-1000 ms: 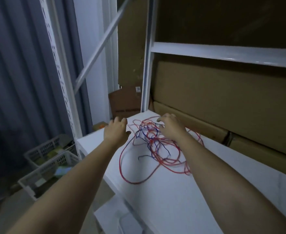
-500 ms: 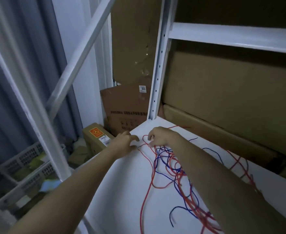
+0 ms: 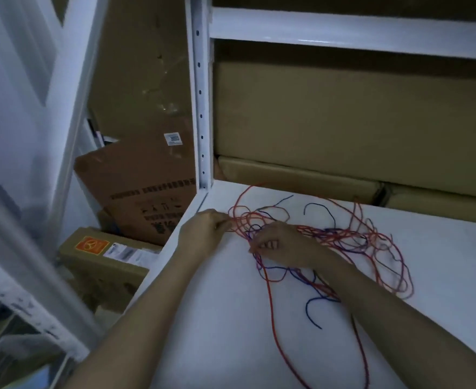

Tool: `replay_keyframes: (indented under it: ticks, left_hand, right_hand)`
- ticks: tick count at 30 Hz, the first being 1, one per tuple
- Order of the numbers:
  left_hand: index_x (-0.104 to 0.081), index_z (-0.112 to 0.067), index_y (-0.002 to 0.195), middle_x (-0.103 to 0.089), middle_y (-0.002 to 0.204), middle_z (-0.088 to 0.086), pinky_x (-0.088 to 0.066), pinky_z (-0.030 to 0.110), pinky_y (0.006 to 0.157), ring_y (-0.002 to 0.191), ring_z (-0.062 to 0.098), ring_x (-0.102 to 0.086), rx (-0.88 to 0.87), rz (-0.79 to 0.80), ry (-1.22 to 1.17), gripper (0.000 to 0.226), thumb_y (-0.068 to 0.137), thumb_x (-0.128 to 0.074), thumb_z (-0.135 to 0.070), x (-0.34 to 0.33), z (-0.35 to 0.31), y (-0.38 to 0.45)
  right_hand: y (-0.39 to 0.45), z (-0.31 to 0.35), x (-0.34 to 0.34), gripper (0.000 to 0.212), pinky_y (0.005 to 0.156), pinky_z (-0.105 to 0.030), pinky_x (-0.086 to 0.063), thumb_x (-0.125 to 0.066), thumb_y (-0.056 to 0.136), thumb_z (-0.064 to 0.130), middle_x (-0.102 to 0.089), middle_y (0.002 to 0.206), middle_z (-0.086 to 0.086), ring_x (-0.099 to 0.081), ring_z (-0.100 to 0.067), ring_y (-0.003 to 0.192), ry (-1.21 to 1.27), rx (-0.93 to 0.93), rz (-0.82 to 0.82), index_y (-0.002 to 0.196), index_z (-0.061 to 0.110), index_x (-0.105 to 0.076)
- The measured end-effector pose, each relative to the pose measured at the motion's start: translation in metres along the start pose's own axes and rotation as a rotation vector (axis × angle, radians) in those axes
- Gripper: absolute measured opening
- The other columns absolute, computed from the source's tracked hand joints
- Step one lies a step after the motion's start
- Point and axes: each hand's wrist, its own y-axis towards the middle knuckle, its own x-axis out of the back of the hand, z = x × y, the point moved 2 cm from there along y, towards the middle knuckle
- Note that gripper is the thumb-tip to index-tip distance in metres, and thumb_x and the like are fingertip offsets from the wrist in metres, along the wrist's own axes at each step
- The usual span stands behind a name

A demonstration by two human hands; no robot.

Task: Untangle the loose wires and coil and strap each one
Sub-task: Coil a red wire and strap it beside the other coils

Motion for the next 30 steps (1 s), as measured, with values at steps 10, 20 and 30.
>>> replay_keyframes:
  ticks: [10,20,30]
  left_hand:
    - [-0.077,-0.019,0.095,-0.071,0.089,0.004,-0.048,0.031,0.064,0.078,0.015,-0.06,-0.266,-0.15,-0.252,0.017,0.09,-0.065,-0.03,0.019,-0.088,0.024]
    - [-0.058,-0.018,0.072,-0.046,0.058,-0.005,-0.029,0.025,0.051,0.053,0.005,-0.042,-0.205,-0.067,-0.343,0.033,0.097,-0.05,-0.039,0.044,-0.135,0.039]
    - [-0.063,-0.003,0.083,-0.049,0.067,0.001,-0.031,0.022,0.057,0.063,0.009,-0.043,-0.148,-0.074,-0.513,0.032,0.099,-0.05,-0.028,0.053,-0.14,0.04]
  right_hand:
    - [-0.068,0.017,0.062,0.015,0.075,-0.041,-0.057,-0.05,0.099,0.014,-0.064,0.072,-0.011,-0.066,-0.023,0.069,0.491,-0.253,-0.537,0.088,0.01,-0.06]
    - [-0.08,0.046,0.169,0.008,0.063,-0.005,-0.033,-0.057,0.095,0.021,-0.052,0.089,-0.001,-0.047,-0.001,0.075,0.074,-0.125,-0.931,0.09,0.02,-0.063]
    - [-0.085,0.024,0.164,0.048,0.107,-0.047,-0.019,-0.05,0.091,0.025,-0.044,0.14,-0.006,-0.028,-0.027,0.134,-0.466,-0.551,-0.529,0.138,0.033,-0.043]
